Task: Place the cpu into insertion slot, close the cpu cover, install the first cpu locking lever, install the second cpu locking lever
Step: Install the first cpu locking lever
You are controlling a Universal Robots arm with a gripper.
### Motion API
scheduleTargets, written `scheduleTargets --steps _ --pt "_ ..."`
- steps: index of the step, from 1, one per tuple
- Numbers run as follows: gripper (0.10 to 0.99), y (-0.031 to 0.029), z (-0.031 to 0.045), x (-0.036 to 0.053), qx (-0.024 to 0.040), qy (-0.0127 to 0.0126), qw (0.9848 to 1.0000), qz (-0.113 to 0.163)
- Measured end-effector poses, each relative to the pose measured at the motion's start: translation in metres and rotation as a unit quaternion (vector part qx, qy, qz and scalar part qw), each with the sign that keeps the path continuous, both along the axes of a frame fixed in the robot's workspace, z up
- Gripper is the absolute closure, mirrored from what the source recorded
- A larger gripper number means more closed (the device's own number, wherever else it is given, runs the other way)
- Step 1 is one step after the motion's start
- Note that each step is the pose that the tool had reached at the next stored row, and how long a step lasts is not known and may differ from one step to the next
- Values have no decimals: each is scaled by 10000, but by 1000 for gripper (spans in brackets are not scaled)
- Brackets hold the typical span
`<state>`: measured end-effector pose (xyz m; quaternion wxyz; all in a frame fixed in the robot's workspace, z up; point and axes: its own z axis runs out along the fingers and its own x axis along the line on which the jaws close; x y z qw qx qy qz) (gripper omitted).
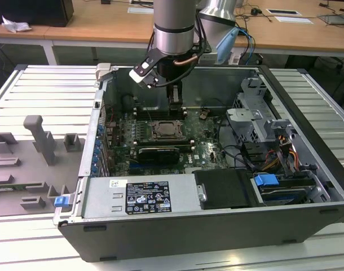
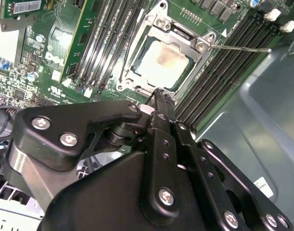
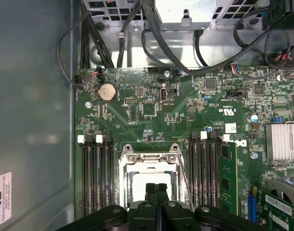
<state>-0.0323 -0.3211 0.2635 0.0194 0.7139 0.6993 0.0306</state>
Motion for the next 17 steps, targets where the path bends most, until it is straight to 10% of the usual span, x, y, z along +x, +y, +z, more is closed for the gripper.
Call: scheduleTargets --steps 17 --pt "980 0 34 0 0 0 9996 293"
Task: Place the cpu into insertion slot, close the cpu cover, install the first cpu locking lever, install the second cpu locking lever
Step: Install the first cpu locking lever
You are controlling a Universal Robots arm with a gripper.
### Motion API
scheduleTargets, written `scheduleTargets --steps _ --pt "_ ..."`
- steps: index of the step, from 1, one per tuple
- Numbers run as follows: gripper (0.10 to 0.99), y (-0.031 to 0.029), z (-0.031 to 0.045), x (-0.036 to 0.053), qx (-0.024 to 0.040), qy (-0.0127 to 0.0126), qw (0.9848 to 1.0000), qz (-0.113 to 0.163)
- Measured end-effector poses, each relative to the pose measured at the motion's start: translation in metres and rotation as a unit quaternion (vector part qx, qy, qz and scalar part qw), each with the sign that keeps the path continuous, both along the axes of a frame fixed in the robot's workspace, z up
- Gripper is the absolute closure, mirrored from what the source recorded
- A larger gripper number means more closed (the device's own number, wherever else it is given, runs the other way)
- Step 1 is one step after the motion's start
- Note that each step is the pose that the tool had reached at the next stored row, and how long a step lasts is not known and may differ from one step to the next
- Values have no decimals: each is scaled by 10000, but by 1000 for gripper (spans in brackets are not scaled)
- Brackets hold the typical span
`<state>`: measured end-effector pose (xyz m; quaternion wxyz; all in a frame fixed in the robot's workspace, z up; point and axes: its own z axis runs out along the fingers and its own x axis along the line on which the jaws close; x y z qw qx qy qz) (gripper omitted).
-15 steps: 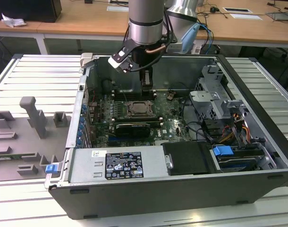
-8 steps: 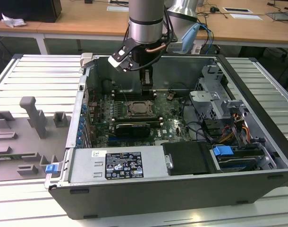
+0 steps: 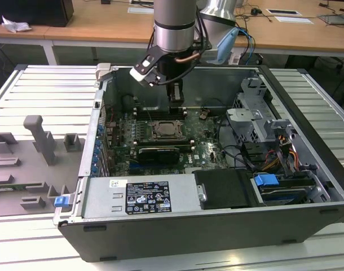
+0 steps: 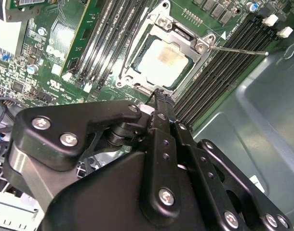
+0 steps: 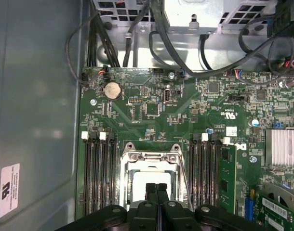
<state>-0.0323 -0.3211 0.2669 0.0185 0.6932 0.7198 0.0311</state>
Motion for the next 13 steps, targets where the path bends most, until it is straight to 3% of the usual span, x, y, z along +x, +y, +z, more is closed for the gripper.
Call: scheduleTargets --steps 13 --pt "980 0 0 0 0 0 9991 416"
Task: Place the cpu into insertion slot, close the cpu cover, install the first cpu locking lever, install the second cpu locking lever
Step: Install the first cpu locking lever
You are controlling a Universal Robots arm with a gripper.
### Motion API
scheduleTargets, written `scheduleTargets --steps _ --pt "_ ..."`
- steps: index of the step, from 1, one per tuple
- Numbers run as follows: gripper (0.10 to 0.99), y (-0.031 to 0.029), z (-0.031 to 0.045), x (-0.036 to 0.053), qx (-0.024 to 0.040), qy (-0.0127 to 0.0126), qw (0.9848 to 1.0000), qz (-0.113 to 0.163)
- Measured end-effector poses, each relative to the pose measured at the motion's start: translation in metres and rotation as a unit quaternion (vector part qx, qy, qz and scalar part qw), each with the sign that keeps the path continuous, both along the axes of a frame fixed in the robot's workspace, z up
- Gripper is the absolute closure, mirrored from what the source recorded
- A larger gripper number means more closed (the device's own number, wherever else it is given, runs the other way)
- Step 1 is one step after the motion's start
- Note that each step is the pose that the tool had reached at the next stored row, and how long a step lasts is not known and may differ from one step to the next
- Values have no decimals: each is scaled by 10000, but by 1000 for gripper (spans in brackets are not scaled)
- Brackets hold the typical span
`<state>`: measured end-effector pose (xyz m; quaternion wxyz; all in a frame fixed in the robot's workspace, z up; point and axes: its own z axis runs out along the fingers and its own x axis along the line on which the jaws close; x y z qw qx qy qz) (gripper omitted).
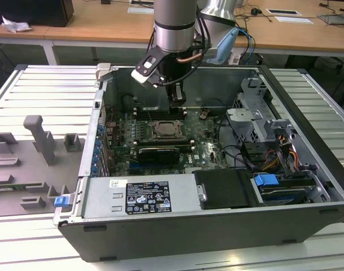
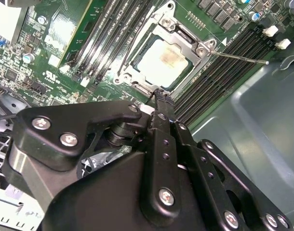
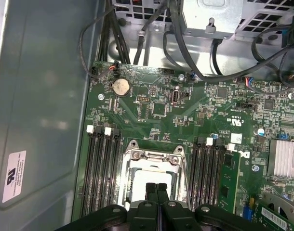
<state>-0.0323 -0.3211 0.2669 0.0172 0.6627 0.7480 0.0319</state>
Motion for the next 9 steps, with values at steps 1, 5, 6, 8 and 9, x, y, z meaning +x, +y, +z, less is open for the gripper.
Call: scheduleTargets --steps 1,5,6,8,9 --pt "980 0 0 0 0 0 10000 28" --pt "980 0 0 0 0 0 9999 100" --pt "980 0 0 0 0 0 9999 112" --pt "980 0 0 0 0 0 9999 149" --pt "980 0 0 0 0 0 9999 163"
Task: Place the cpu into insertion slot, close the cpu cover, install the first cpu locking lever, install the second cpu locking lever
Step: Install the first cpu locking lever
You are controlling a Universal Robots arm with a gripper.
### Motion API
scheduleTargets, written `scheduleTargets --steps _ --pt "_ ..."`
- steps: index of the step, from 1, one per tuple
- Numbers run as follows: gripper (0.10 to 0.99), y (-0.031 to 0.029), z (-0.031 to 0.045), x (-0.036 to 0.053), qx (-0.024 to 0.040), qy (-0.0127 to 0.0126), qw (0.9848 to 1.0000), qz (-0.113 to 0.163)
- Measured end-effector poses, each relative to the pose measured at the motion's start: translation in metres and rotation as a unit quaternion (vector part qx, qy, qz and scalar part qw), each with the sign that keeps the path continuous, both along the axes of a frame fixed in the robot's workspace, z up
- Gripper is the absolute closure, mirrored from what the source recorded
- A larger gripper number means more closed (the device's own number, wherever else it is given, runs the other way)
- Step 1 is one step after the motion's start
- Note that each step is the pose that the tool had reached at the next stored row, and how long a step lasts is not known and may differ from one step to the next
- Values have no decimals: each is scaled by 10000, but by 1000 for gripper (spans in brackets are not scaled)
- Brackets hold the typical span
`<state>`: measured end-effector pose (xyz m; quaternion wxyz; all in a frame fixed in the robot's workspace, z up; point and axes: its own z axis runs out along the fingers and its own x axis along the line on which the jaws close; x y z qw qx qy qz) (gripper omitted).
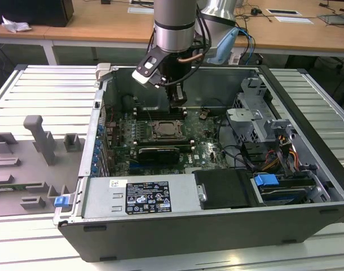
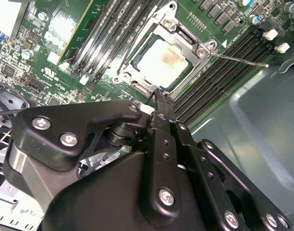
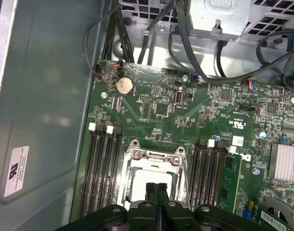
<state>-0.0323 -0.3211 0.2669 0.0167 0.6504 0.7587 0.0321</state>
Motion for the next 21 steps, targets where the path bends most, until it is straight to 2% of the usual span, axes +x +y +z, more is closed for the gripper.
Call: scheduleTargets --steps 21 --pt "980 0 0 0 0 0 9991 416"
